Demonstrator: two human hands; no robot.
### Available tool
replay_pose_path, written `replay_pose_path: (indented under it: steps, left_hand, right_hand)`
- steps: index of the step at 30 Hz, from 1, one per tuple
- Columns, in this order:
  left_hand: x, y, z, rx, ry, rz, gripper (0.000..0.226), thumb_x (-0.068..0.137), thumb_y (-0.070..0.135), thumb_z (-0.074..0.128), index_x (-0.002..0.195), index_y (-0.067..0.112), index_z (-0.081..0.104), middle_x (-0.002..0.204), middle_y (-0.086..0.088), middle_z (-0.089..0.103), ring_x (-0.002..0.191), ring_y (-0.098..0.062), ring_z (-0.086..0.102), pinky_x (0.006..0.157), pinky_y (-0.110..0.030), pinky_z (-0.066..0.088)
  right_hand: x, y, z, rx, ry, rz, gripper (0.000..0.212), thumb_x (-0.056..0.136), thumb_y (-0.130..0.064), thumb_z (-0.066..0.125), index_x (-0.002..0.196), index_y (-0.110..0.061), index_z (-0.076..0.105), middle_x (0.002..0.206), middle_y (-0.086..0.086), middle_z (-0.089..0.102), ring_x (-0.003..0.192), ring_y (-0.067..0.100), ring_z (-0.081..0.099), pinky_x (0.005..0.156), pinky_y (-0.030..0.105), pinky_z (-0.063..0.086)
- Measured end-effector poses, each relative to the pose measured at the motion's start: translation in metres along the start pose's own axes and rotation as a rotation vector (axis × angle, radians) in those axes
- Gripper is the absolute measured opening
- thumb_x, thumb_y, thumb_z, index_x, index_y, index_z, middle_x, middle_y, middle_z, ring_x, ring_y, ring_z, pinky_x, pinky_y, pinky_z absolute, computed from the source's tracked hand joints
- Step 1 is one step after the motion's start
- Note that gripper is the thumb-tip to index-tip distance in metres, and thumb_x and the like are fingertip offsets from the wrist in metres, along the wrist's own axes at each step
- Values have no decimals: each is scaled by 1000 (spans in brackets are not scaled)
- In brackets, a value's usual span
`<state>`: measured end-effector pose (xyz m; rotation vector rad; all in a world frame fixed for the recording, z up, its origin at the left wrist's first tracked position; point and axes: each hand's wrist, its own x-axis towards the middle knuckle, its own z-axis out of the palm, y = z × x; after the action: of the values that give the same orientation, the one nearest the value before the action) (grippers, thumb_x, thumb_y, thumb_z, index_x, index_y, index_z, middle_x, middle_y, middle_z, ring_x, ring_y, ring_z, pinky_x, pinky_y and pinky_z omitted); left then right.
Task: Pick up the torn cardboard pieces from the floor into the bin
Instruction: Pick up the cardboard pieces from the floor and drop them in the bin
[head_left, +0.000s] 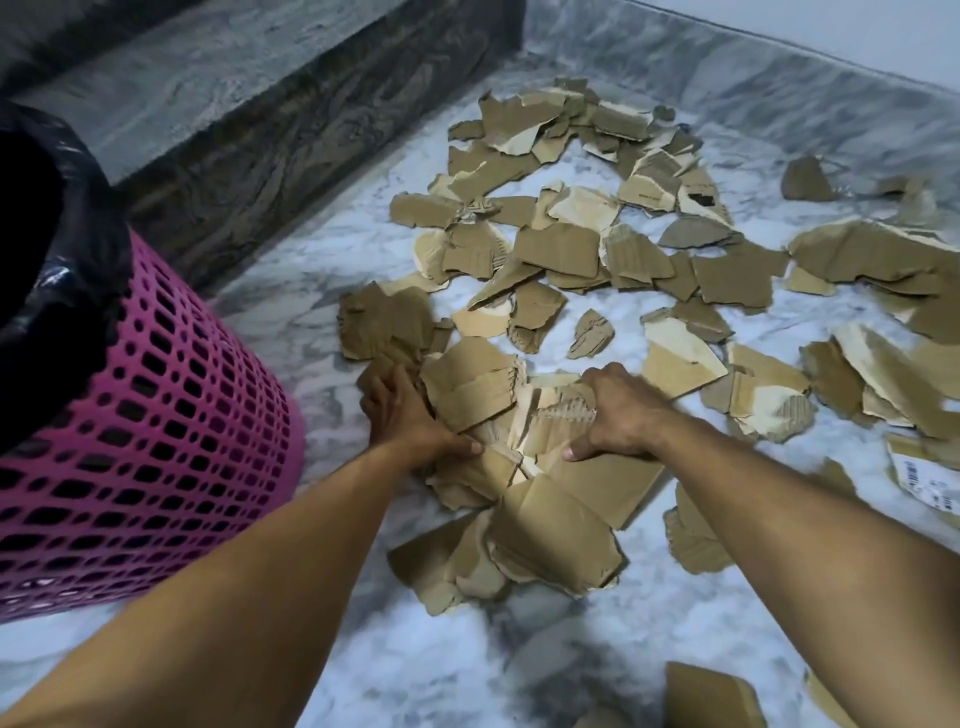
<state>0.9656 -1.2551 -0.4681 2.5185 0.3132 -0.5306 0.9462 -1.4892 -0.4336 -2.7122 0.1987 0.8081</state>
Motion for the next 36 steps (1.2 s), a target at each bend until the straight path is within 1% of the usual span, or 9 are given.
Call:
replay_pose_path:
  steps: [3, 8, 13, 16, 19, 23, 25, 31, 36]
  left_hand:
    - [2, 4, -2, 38, -68, -33, 164, 35, 46, 95, 149, 19, -20, 157, -16, -9, 146, -35, 3, 119, -45, 19]
    - [0, 16, -9, 281, -38, -91, 143, 28, 63, 88, 141, 15, 15, 133, -11, 24, 126, -31, 26, 105, -46, 30]
    - [1, 18, -3, 72, -87, -33, 138, 33, 51, 93, 143, 20, 15, 134, -9, 19, 131, -32, 20, 109, -47, 33]
    - [2, 23, 3, -161, -111, -60, 146, 35, 46, 94, 147, 23, 5, 145, -10, 17, 140, -32, 19, 115, -44, 30]
    - [2, 27, 9, -133, -117, -83, 138, 42, 40, 94, 148, 17, 10, 148, -14, 24, 140, -31, 23, 115, -42, 29]
    - [1, 23, 6, -153, -139, -132, 108, 27, 50, 91, 119, 16, 47, 119, -8, 56, 109, -28, 53, 95, -39, 49]
    - [2, 19, 4, -231, -153, -84, 88, 33, 39, 94, 108, 13, 57, 107, -5, 65, 96, -24, 61, 87, -38, 54]
    - [-11, 15, -4, -372, -201, -81, 80, 38, 21, 93, 108, 16, 55, 106, -5, 64, 99, -25, 61, 88, -41, 55]
    - [-18, 18, -30, -435, -153, -84, 72, 44, 9, 92, 105, 16, 53, 105, -7, 65, 98, -26, 62, 87, -43, 56]
  right_hand:
    - [-1, 5, 2, 106, -52, 43, 97, 53, -44, 91, 131, -21, 39, 122, 3, 57, 112, 28, 55, 97, 43, 45]
    - [0, 7, 5, 74, -82, 68, 85, 49, -50, 90, 118, -21, 49, 113, 1, 63, 106, 25, 57, 94, 40, 46]
    - [0, 1, 5, 59, -28, 52, 77, 51, -52, 90, 114, -20, 58, 115, 3, 64, 107, 27, 57, 90, 36, 46]
    - [-2, -4, 7, 7, 15, 30, 80, 55, -51, 89, 120, -16, 57, 128, 7, 51, 117, 29, 51, 91, 32, 42]
    - [-2, -5, 9, 17, 9, 19, 79, 58, -48, 88, 120, -13, 55, 133, 7, 42, 118, 27, 49, 89, 30, 42]
    - [-4, -5, 8, 69, -2, 7, 91, 61, -44, 88, 135, -13, 47, 142, 4, 36, 126, 27, 45, 99, 33, 41]
    - [-4, -4, 7, 144, -31, 11, 98, 60, -39, 90, 141, -12, 41, 145, 4, 41, 129, 27, 46, 103, 34, 42]
    - [-11, -1, -2, 276, -132, 43, 107, 63, -32, 90, 149, -12, 30, 148, 7, 45, 134, 28, 44, 103, 32, 40]
    - [-23, 11, -27, 286, -149, 95, 91, 52, -39, 94, 128, -13, 51, 125, 2, 60, 117, 26, 57, 99, 39, 48]
